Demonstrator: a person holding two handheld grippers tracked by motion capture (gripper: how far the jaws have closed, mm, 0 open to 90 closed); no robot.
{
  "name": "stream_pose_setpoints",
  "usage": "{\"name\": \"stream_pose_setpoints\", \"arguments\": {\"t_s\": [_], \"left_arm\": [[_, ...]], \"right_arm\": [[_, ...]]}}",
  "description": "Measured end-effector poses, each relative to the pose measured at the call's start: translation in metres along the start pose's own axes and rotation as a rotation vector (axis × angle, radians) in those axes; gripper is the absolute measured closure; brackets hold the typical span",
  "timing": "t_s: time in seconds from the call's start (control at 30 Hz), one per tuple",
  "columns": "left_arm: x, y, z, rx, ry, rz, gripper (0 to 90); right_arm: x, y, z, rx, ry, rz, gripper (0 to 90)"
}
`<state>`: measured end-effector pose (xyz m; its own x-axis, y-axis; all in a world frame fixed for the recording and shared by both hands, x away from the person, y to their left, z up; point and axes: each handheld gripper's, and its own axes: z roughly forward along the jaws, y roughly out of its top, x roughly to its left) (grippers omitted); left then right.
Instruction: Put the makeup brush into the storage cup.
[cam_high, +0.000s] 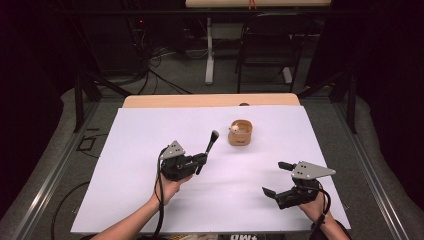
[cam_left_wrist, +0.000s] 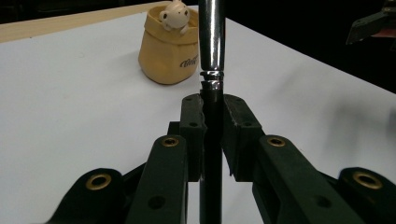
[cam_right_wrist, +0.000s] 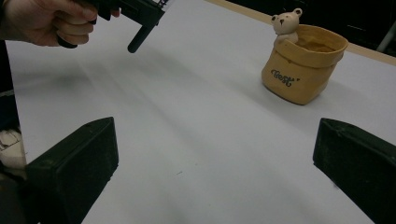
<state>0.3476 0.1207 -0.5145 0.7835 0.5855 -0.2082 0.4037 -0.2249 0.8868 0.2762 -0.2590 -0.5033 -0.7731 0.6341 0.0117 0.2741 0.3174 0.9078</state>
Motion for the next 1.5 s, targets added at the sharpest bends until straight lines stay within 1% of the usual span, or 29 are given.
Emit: {"name": "stream_pose_setpoints", "arguments": {"t_s": [0.07, 0.27, 0.43, 0.47, 0.53, 0.6, 0.63, 0.7, 0.77, 0.83, 0.9, 0.97, 1.0, 1.07, 1.17, 1.23, 1.33, 1.37, 1.4, 1.5], "left_arm": [[-0.001, 0.001, 0.001, -0.009, -0.001, 0.002, 79.4], [-0.004, 0.002, 0.007, -0.023, -0.026, 0.023, 79.4], [-0.006, 0.004, 0.011, -0.036, -0.047, 0.028, 79.4], [-0.007, 0.004, 0.012, -0.037, -0.046, 0.031, 79.3], [-0.008, 0.004, 0.014, -0.037, -0.054, 0.035, 79.3], [-0.009, 0.004, 0.015, -0.038, -0.057, 0.041, 79.4], [-0.010, 0.004, 0.016, -0.038, -0.059, 0.043, 79.3], [-0.011, 0.004, 0.017, -0.039, -0.061, 0.046, 79.3], [-0.012, 0.005, 0.018, -0.040, -0.063, 0.046, 79.3], [-0.013, 0.005, 0.018, -0.039, -0.064, 0.049, 79.3], [-0.014, 0.005, 0.021, -0.041, -0.065, 0.050, 79.3], [-0.014, 0.005, 0.021, -0.040, -0.069, 0.049, 79.3], [-0.015, 0.005, 0.022, -0.038, -0.071, 0.051, 79.3], [-0.016, 0.005, 0.023, -0.034, -0.076, 0.054, 79.3], [-0.016, 0.005, 0.022, -0.034, -0.076, 0.053, 79.3], [-0.016, 0.005, 0.022, -0.035, -0.078, 0.054, 79.3], [-0.017, 0.005, 0.023, -0.039, -0.081, 0.052, 79.3], [-0.017, 0.005, 0.023, -0.038, -0.083, 0.052, 79.3], [-0.018, 0.005, 0.023, -0.034, -0.083, 0.055, 79.3], [-0.018, 0.005, 0.023, -0.034, -0.089, 0.060, 79.3]], "right_arm": [[0.000, 0.000, 0.000, 0.001, -0.001, 0.000, 0.0], [-0.001, 0.000, 0.001, 0.002, 0.003, 0.008, 0.0], [-0.001, 0.000, 0.001, 0.005, 0.006, 0.027, 0.0], [-0.001, 0.001, 0.001, 0.007, 0.010, 0.033, 0.0], [-0.002, 0.002, 0.001, 0.007, 0.010, 0.034, 0.0], [-0.003, 0.003, 0.001, 0.010, 0.006, 0.052, 0.0], [-0.003, 0.004, 0.001, -0.001, 0.013, 0.063, 0.0], [-0.003, 0.007, 0.001, -0.010, 0.011, 0.065, 0.0], [-0.003, 0.009, 0.004, -0.013, 0.019, 0.076, 0.0], [-0.003, 0.010, 0.006, -0.016, 0.018, 0.073, 0.0], [-0.004, 0.015, 0.014, -0.030, 0.022, 0.077, 0.0], [-0.005, 0.017, 0.016, -0.031, 0.024, 0.083, 0.0], [-0.007, 0.021, 0.023, -0.039, 0.033, 0.093, 0.0], [-0.008, 0.025, 0.029, -0.038, 0.047, 0.099, 0.0], [-0.008, 0.031, 0.040, -0.043, 0.062, 0.086, 0.0], [-0.008, 0.036, 0.046, -0.053, 0.078, 0.084, 0.0], [-0.007, 0.042, 0.054, -0.076, 0.094, 0.069, 0.0], [-0.006, 0.044, 0.057, -0.088, 0.092, 0.065, 0.0], [-0.007, 0.046, 0.059, -0.089, 0.098, 0.062, 0.0], [-0.007, 0.049, 0.067, -0.084, 0.110, 0.075, 0.0]]}}
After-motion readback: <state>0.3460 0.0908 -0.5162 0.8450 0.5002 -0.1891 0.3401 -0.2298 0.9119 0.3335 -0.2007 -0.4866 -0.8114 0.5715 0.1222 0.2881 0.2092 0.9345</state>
